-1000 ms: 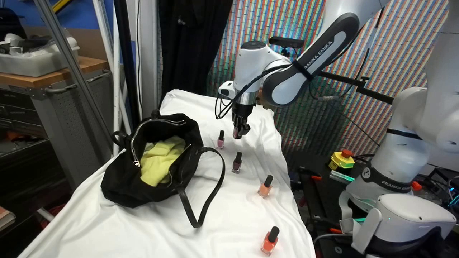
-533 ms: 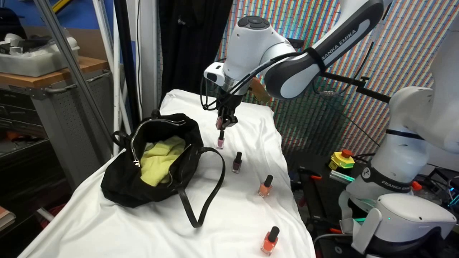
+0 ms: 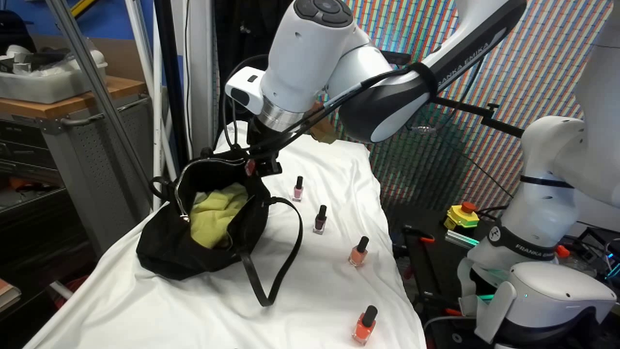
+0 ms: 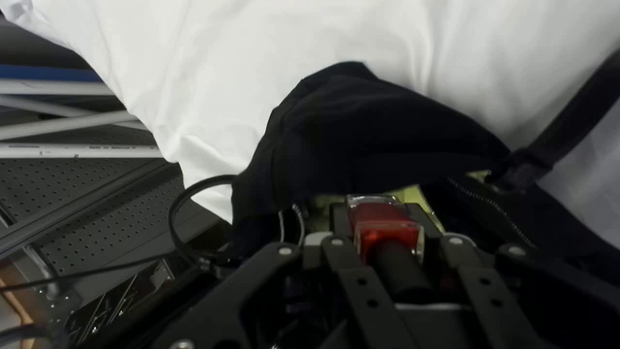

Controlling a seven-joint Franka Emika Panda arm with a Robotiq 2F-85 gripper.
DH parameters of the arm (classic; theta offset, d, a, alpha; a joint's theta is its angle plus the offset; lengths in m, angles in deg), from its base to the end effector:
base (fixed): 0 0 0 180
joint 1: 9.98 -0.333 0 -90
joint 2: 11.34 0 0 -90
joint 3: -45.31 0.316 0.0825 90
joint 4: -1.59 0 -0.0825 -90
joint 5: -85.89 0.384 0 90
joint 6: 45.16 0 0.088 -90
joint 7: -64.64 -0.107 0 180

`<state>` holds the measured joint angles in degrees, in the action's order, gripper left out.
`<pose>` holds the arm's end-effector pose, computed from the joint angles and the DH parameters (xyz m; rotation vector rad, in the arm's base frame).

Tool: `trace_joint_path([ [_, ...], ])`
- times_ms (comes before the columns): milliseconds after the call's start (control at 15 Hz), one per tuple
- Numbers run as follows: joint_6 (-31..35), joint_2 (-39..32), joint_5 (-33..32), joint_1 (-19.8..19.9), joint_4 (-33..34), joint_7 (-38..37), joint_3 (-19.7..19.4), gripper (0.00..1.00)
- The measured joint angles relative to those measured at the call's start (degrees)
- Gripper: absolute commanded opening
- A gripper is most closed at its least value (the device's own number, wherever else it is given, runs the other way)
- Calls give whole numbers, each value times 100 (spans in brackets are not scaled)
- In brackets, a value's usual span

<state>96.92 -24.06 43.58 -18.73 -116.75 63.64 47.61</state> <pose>0.5885 0.1167 0.3443 2.4803 0.9383 0.3180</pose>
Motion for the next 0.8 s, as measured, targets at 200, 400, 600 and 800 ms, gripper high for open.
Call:
trace_joint_path([
  [200, -37, -469, -71, -93, 551, -53, 2, 15],
  [400, -114, -917, -71, -99, 1079, -45, 1, 15],
  [600, -173, -1360, -69, -99, 1564, -45, -5, 17],
  [800, -213, -1783, -36, -98, 2032, -46, -32, 71],
])
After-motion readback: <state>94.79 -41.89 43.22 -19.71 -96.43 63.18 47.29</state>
